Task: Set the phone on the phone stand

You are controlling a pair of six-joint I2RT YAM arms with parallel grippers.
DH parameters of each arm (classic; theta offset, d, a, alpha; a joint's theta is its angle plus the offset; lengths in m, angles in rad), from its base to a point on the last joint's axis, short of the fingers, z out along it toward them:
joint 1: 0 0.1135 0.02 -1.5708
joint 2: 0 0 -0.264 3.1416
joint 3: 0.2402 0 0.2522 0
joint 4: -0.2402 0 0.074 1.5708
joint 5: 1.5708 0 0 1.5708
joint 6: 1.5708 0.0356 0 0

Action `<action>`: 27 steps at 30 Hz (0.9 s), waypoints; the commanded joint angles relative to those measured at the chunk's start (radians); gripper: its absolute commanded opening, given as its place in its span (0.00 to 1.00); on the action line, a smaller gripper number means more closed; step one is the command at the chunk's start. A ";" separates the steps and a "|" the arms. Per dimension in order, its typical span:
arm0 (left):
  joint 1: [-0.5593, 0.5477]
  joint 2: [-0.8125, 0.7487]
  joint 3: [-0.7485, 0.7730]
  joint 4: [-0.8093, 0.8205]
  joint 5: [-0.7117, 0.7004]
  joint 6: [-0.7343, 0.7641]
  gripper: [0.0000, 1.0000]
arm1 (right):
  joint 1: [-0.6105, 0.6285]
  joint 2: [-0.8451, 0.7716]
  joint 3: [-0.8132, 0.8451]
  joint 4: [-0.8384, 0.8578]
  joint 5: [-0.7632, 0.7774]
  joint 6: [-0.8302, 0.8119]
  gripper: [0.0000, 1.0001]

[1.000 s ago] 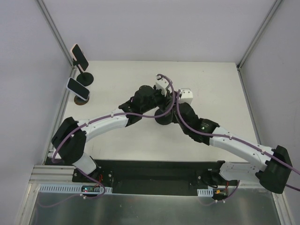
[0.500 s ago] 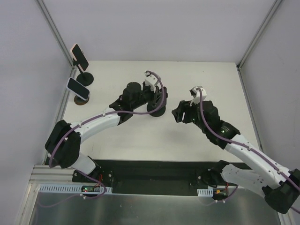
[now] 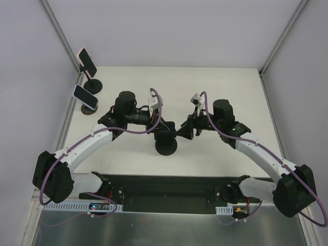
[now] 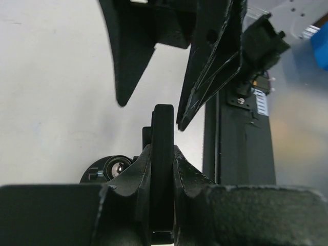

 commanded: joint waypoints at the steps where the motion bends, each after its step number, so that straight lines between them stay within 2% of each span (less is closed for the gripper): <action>1: 0.002 -0.045 -0.005 0.047 0.211 -0.008 0.00 | 0.061 0.060 0.033 0.147 -0.153 -0.073 0.70; 8: 0.000 -0.048 -0.033 0.142 0.211 -0.041 0.00 | 0.113 0.124 0.073 0.132 -0.215 -0.117 0.65; 11: -0.001 -0.040 -0.044 0.196 0.211 -0.078 0.00 | 0.115 0.140 0.075 0.130 -0.204 -0.123 0.58; 17: -0.006 -0.057 -0.090 0.266 0.113 -0.074 0.00 | 0.131 0.160 0.090 0.141 -0.206 -0.094 0.33; 19: -0.020 -0.077 -0.128 0.295 0.022 -0.060 0.00 | 0.134 0.173 0.098 0.141 -0.212 -0.073 0.07; 20: -0.027 -0.086 -0.143 0.306 -0.023 -0.051 0.00 | 0.134 0.178 0.101 0.141 -0.210 -0.035 0.01; 23: -0.073 -0.120 -0.214 0.363 -0.216 0.000 0.00 | 0.134 0.181 0.087 0.161 -0.166 0.072 0.01; 25: -0.095 -0.135 -0.264 0.429 -0.284 -0.002 0.00 | 0.136 0.157 0.048 0.196 -0.065 0.169 0.00; 26: -0.104 -0.143 -0.283 0.453 -0.348 -0.003 0.00 | 0.136 0.140 0.020 0.230 0.046 0.224 0.01; 27: -0.113 -0.147 -0.312 0.469 -0.376 0.004 0.00 | 0.136 0.118 -0.018 0.300 0.120 0.375 0.00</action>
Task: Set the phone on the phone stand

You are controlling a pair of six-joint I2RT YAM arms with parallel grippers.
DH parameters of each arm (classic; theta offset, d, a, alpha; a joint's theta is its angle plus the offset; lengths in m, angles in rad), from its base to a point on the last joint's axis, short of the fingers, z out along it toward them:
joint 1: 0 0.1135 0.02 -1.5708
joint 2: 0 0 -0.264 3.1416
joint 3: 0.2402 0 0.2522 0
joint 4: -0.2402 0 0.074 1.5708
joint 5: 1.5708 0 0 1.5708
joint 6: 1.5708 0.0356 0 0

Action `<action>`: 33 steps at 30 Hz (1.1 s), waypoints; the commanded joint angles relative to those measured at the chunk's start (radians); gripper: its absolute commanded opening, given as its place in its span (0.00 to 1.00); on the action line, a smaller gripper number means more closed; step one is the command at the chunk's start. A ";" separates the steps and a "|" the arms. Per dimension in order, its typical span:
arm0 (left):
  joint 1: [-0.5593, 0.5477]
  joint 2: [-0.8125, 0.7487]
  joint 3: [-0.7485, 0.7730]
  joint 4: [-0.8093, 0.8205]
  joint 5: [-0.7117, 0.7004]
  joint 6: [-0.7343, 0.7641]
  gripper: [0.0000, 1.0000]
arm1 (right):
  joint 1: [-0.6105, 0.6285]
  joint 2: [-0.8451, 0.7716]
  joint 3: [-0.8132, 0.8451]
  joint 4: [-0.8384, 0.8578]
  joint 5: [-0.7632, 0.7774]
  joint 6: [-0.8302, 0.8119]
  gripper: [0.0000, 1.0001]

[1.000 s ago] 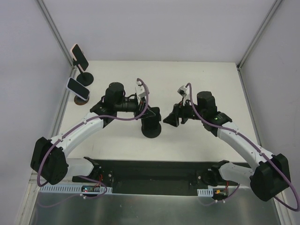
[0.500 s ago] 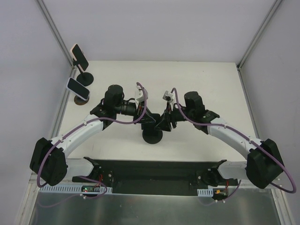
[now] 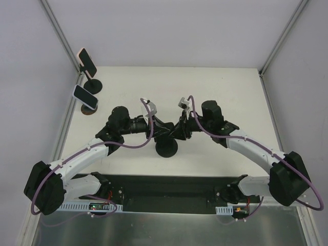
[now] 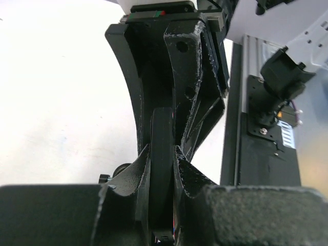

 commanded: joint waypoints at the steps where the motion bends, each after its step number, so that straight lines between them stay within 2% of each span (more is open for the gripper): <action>1: -0.081 -0.017 -0.096 0.180 -0.273 0.098 0.00 | 0.014 -0.086 -0.091 0.205 0.319 0.536 0.00; 3: -0.105 -0.020 -0.123 0.195 -0.350 0.116 0.00 | 0.026 -0.114 -0.174 0.299 0.418 0.693 0.00; 5: -0.129 -0.017 -0.137 0.227 -0.413 0.118 0.00 | 0.035 -0.152 -0.174 0.240 0.487 0.696 0.00; 9: -0.155 -0.008 -0.162 0.269 -0.528 0.110 0.00 | 0.049 -0.190 -0.200 0.242 0.550 0.730 0.00; 13: -0.163 0.003 -0.180 0.324 -0.622 0.098 0.00 | 0.081 -0.201 -0.195 0.244 0.576 0.717 0.00; 16: -0.161 0.027 -0.165 0.324 -0.576 0.083 0.00 | 0.127 -0.184 -0.148 0.218 0.602 0.632 0.00; 17: -0.161 0.029 -0.157 0.312 -0.556 0.074 0.00 | 0.138 -0.169 -0.122 0.145 0.590 0.553 0.00; 19: -0.160 0.021 -0.150 0.284 -0.501 0.046 0.00 | 0.138 -0.144 -0.094 0.100 0.569 0.500 0.30; 20: -0.160 0.003 -0.150 0.269 -0.493 0.026 0.00 | 0.134 -0.152 -0.102 0.101 0.533 0.458 0.39; 21: -0.160 -0.009 -0.148 0.249 -0.492 0.021 0.00 | 0.134 -0.195 -0.115 0.103 0.521 0.434 0.57; 23: -0.160 -0.055 -0.140 0.157 -0.522 0.017 0.00 | 0.132 -0.264 -0.173 0.118 0.500 0.391 0.72; 24: -0.160 -0.074 -0.142 0.131 -0.550 0.015 0.00 | 0.134 -0.338 -0.189 0.117 0.496 0.341 0.85; 27: -0.145 -0.155 -0.142 0.039 -0.648 0.017 0.00 | 0.131 -0.478 -0.235 0.069 0.528 0.252 0.96; 30: -0.088 -0.226 -0.148 -0.012 -0.688 0.012 0.00 | 0.120 -0.552 -0.243 -0.007 0.576 0.210 0.99; 33: -0.004 -0.278 -0.140 -0.049 -0.680 -0.002 0.00 | 0.082 -0.559 -0.246 -0.032 0.546 0.212 1.00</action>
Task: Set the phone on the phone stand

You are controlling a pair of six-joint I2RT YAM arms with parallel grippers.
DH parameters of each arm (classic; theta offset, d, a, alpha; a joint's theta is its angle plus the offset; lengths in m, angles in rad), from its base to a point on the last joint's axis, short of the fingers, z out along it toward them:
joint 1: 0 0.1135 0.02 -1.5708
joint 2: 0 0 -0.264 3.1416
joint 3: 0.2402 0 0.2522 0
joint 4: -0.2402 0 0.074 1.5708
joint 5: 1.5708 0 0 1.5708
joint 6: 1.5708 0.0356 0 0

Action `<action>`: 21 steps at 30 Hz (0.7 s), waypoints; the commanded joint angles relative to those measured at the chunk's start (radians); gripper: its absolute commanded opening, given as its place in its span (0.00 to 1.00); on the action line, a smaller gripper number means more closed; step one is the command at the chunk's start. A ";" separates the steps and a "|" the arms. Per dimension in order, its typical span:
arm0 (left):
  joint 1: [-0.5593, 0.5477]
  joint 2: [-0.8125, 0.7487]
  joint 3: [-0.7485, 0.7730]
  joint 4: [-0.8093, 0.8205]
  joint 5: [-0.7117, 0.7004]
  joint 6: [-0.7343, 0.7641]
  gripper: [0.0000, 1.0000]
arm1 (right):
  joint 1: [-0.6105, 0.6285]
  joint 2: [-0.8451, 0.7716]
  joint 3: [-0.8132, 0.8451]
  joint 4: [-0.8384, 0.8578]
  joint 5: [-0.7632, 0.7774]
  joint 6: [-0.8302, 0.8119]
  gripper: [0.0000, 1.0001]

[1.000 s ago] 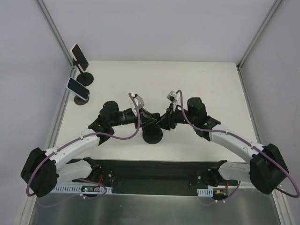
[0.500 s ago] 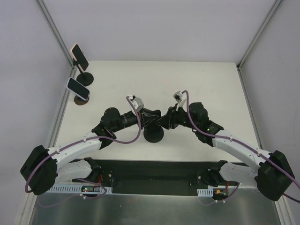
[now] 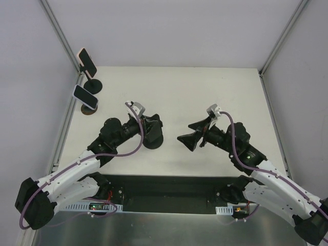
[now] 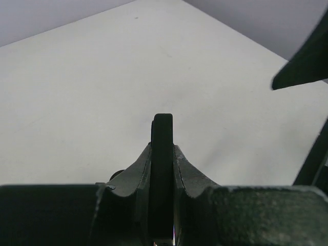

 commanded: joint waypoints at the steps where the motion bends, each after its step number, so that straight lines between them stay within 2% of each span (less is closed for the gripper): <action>1: 0.127 -0.083 0.010 -0.087 -0.085 0.012 0.00 | -0.048 -0.008 -0.003 -0.058 -0.017 -0.038 1.00; 8: 0.380 -0.132 0.059 -0.168 -0.036 0.051 0.00 | -0.074 -0.005 -0.017 -0.059 -0.051 -0.013 1.00; 12: 0.610 -0.149 0.071 -0.160 0.041 0.031 0.00 | -0.082 -0.004 -0.015 -0.068 -0.062 -0.018 0.99; 14: 0.685 -0.147 0.086 -0.165 0.088 0.022 0.00 | -0.087 -0.007 -0.011 -0.087 -0.068 -0.027 1.00; 15: 0.775 -0.138 0.091 -0.171 0.105 0.014 0.00 | -0.087 -0.007 -0.009 -0.094 -0.069 -0.030 0.99; 21: 1.101 -0.117 0.112 -0.193 0.355 -0.052 0.00 | -0.088 -0.007 -0.002 -0.110 -0.083 -0.045 1.00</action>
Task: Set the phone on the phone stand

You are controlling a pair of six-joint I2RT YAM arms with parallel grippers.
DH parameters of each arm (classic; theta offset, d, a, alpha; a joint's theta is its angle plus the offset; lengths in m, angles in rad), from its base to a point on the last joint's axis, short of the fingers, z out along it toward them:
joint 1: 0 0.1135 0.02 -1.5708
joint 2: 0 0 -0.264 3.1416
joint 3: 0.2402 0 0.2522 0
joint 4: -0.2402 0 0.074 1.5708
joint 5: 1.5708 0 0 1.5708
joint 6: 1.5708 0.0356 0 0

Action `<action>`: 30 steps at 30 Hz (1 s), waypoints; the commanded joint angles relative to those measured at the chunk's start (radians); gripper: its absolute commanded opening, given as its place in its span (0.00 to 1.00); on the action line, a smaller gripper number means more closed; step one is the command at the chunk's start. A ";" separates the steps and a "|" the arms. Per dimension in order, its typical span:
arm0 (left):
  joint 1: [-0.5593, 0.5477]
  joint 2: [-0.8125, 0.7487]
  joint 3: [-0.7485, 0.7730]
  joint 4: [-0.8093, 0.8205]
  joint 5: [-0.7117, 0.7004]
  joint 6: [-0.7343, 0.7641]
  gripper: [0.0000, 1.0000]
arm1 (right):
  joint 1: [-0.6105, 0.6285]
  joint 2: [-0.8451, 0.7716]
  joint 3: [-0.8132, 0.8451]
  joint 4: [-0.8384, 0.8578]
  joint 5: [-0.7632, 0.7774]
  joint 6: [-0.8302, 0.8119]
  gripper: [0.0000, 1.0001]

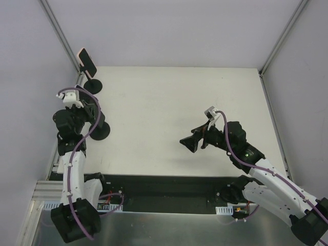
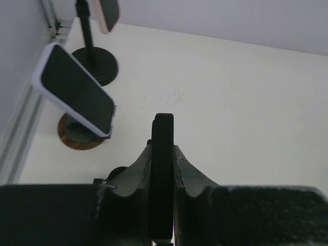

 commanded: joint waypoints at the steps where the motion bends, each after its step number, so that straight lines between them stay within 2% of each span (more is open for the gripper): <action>1: 0.248 -0.006 0.051 0.070 0.226 -0.052 0.00 | -0.004 -0.011 0.024 -0.001 -0.029 -0.024 0.99; 2: 0.278 -0.004 0.050 0.073 0.281 -0.063 0.00 | -0.004 -0.011 0.024 -0.006 -0.027 -0.030 1.00; 7: 0.338 0.042 0.076 0.096 0.278 -0.020 0.00 | -0.005 -0.015 0.029 -0.026 -0.027 -0.042 0.99; 14: 0.513 0.244 0.142 0.257 0.502 -0.118 0.00 | -0.004 -0.029 0.020 -0.035 -0.026 -0.054 0.99; 18: 0.568 0.330 0.215 0.256 0.618 -0.120 0.00 | -0.005 -0.040 0.021 -0.035 -0.026 -0.059 0.99; 21: 0.570 0.378 0.278 0.163 0.640 -0.066 0.00 | -0.005 -0.045 0.018 -0.063 -0.026 -0.060 1.00; 27: 0.552 0.333 0.243 0.143 0.539 -0.009 0.00 | -0.005 -0.037 0.015 -0.057 -0.018 -0.086 1.00; 30: 0.516 0.341 0.269 0.057 0.498 0.063 0.00 | -0.005 -0.035 0.010 -0.052 -0.018 -0.087 1.00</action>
